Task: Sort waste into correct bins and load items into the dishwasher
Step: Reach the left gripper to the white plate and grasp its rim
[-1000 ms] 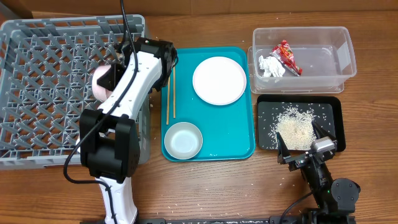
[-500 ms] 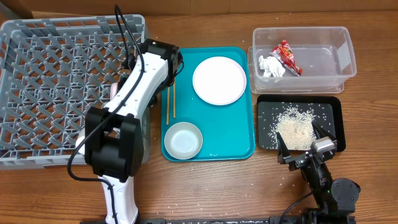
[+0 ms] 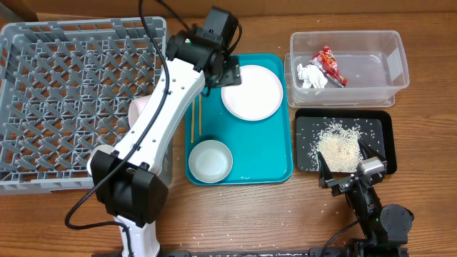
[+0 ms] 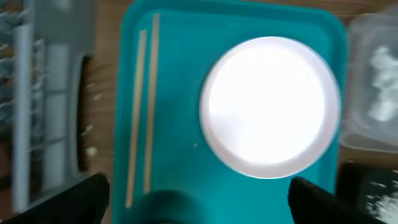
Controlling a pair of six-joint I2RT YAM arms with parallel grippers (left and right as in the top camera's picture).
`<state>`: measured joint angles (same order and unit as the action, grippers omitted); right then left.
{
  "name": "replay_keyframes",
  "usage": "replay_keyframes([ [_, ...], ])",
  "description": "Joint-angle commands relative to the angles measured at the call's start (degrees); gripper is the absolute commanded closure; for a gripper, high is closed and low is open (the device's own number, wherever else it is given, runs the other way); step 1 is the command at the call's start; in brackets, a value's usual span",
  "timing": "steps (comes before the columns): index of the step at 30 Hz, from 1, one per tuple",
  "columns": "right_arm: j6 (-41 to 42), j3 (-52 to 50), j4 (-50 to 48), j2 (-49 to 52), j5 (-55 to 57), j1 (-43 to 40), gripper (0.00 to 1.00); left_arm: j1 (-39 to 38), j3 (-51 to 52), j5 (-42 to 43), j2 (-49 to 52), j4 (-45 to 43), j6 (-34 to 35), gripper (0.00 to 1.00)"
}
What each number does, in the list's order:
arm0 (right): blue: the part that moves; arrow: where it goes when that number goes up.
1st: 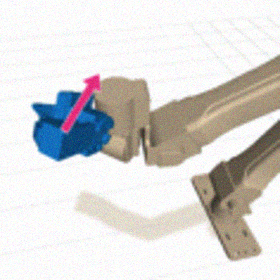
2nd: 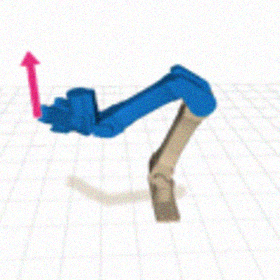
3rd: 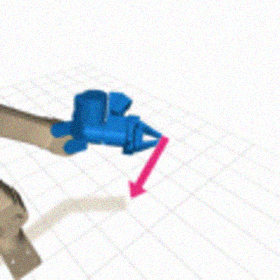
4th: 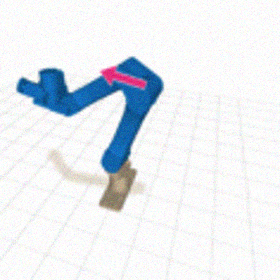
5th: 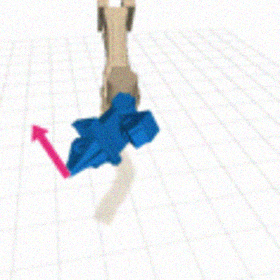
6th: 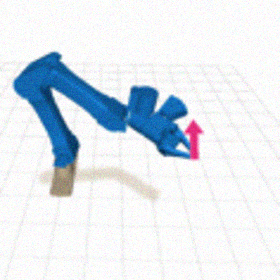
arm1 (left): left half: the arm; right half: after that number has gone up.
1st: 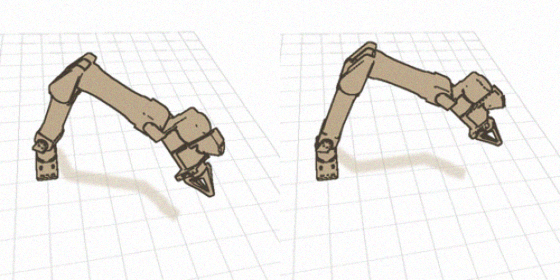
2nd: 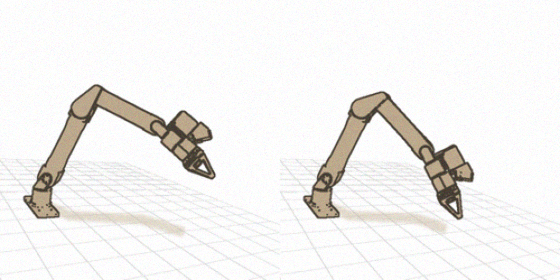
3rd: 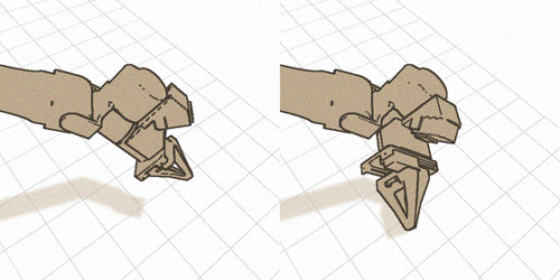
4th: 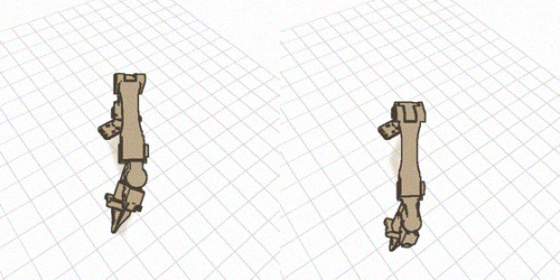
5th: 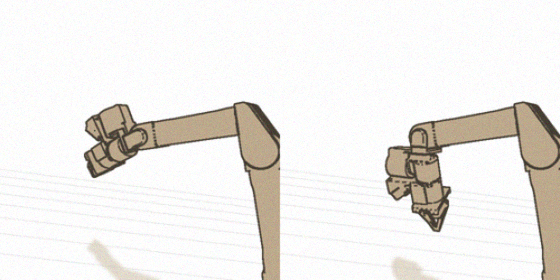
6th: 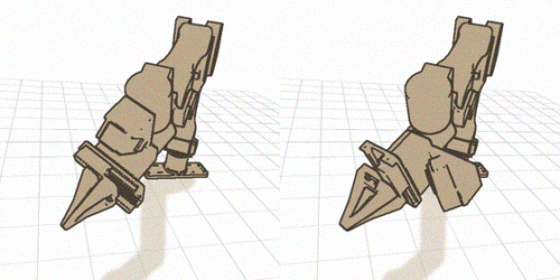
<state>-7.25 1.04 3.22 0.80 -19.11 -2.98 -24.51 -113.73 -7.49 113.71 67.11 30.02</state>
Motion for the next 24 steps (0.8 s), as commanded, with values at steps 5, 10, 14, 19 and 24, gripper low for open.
replay_keyframes([
  [5,0.42,-0.59,-0.13,-0.57,-0.04,0.02,0.00,1.29,0.37,7.50,8.46,-4.26,-2.60,0.22],
  [10,0.44,-0.59,-0.13,-0.57,-0.04,0.02,0.00,2.05,0.37,11.54,16.46,-4.63,-2.56,0.32],
  [14,0.42,-0.59,-0.13,-0.57,-0.04,0.02,0.00,2.34,0.37,12.09,20.61,-4.63,-2.56,0.58],
  [19,0.44,-0.59,-0.13,-0.57,-0.07,0.02,0.00,2.64,-0.26,13.51,20.41,-4.17,-2.62,0.96],
  [24,0.42,-0.59,-0.13,-0.57,-0.04,0.02,0.00,4.59,-6.84,12.76,17.27,4.00,-3.80,0.96],
])
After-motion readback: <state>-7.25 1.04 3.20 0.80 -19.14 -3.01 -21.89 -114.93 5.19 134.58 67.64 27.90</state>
